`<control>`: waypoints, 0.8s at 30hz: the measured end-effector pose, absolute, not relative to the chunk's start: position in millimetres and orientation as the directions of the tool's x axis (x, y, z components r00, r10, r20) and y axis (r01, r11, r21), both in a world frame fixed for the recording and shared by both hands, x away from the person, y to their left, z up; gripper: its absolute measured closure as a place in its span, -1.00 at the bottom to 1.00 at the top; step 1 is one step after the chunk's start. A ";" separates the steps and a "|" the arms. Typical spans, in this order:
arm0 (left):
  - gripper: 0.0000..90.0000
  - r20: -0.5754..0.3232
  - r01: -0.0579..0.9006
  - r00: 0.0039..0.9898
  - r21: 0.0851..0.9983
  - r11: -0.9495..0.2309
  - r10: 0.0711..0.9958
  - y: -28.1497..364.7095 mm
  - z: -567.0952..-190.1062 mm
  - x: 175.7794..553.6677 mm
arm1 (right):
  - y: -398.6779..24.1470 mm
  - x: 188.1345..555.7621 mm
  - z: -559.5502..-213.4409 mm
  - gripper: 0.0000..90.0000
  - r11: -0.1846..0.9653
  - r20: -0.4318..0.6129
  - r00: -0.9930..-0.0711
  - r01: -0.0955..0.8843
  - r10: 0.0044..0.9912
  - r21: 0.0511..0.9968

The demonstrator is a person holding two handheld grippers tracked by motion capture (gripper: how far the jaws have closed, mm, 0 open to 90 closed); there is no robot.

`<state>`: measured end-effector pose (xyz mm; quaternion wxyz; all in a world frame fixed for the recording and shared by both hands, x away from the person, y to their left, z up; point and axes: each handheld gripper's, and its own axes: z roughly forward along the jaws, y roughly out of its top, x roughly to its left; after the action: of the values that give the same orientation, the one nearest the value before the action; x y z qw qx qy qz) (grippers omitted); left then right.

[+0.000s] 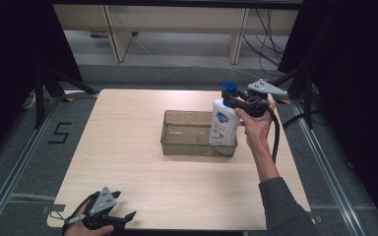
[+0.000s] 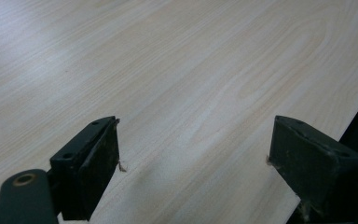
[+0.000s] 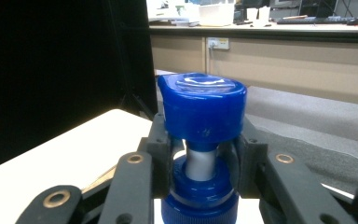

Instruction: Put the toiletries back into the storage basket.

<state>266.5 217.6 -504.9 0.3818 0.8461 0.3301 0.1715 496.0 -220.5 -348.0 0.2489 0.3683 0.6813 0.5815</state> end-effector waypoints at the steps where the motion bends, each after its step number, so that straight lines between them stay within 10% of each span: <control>1: -0.66 0.038 0.428 0.722 0.759 -0.490 0.691 217.6 -505.0 266.5 | -221.1 494.4 -348.0 0.46 0.050 0.096 -0.601 0.221 0.794 0.974; 24: -0.66 0.040 0.436 0.718 0.752 -0.494 0.695 217.9 -504.3 265.9 | -215.3 469.1 -350.4 0.34 0.102 0.021 -0.585 0.177 0.811 0.979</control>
<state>265.9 217.9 -504.3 0.3762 0.8469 0.3340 0.1722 469.1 -215.3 -350.4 0.2805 0.3592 0.6874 0.5655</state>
